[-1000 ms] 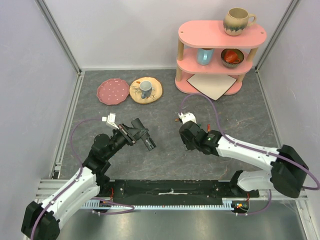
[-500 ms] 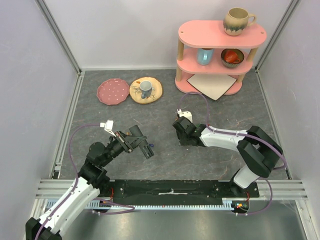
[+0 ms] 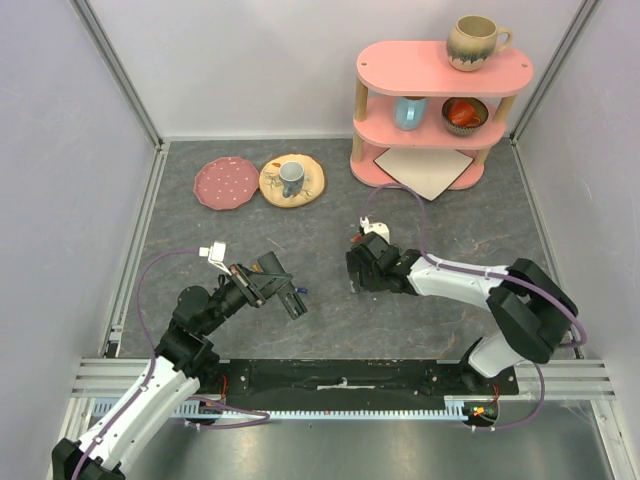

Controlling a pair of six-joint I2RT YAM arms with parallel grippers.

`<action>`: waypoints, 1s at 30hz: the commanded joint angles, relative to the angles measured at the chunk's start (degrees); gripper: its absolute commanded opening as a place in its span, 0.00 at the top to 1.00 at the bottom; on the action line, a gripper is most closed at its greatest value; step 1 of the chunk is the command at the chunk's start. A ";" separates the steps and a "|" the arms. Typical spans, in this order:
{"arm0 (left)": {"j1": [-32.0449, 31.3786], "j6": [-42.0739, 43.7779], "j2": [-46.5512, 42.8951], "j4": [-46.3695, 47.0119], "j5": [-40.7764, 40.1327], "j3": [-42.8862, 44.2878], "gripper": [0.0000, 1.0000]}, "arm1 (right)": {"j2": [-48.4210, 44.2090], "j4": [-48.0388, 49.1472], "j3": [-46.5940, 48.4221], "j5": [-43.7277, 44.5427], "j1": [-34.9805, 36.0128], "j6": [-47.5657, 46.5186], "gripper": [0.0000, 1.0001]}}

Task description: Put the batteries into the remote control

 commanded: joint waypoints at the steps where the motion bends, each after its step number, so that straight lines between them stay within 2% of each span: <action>1: 0.40 1.18 -0.20 1.04 -1.02 -0.48 0.98 | -8.76 -3.62 0.43 1.86 -0.36 0.60 0.10; 4: 0.40 0.40 -0.29 1.04 -1.90 -0.74 0.98 | -14.65 -7.48 2.18 8.62 -0.44 -1.15 0.11; 6: 0.40 -0.39 -0.55 1.91 -2.69 -1.26 0.98 | -17.04 -9.25 2.71 17.74 -0.62 -2.30 0.10; 9: 0.40 -1.54 -0.03 8.75 -1.82 -4.16 0.98 | -21.08 -9.35 1.66 24.88 -2.98 -4.59 0.09; 10: 0.40 -1.98 0.32 12.16 -1.64 -5.65 0.98 | -21.79 -9.26 1.66 23.94 -4.56 -5.29 0.12; 11: 0.40 -2.42 0.59 13.15 -1.55 -6.10 0.98 | -21.62 -9.43 1.92 22.19 -9.19 -5.64 0.14; 12: 0.40 -2.86 1.46 13.77 -1.29 -6.36 0.95 | -21.27 -9.35 2.10 17.39 -12.02 -5.47 0.15; 14: 0.40 -2.77 2.69 15.61 -0.41 -6.28 0.95 | -18.91 -8.91 2.19 12.01 -19.99 -4.95 0.26; 16: 0.40 -2.25 4.54 16.41 1.08 -5.49 0.98 | -15.49 -6.47 1.75 3.25 -24.25 -6.25 0.41; 17: 0.40 -1.98 5.15 16.59 1.69 -5.05 0.98 | -14.42 -5.84 1.66 2.32 -26.09 -6.70 0.44; 21: 0.40 0.56 6.39 14.50 4.42 -2.07 0.98 | -10.64 -4.51 2.10 2.92 -26.55 -10.65 0.49; 22: 0.40 0.92 6.48 13.44 4.51 -1.62 0.98 | -9.50 -4.08 2.01 3.27 -26.46 -12.22 0.54; 24: 0.40 1.53 6.48 12.20 4.60 -0.83 0.98 | -8.35 -3.90 2.01 3.63 -26.64 -13.55 0.58; 30: 0.40 2.32 6.48 12.55 5.48 -1.18 0.98 | -6.24 -1.97 1.31 1.70 -26.64 -14.70 0.56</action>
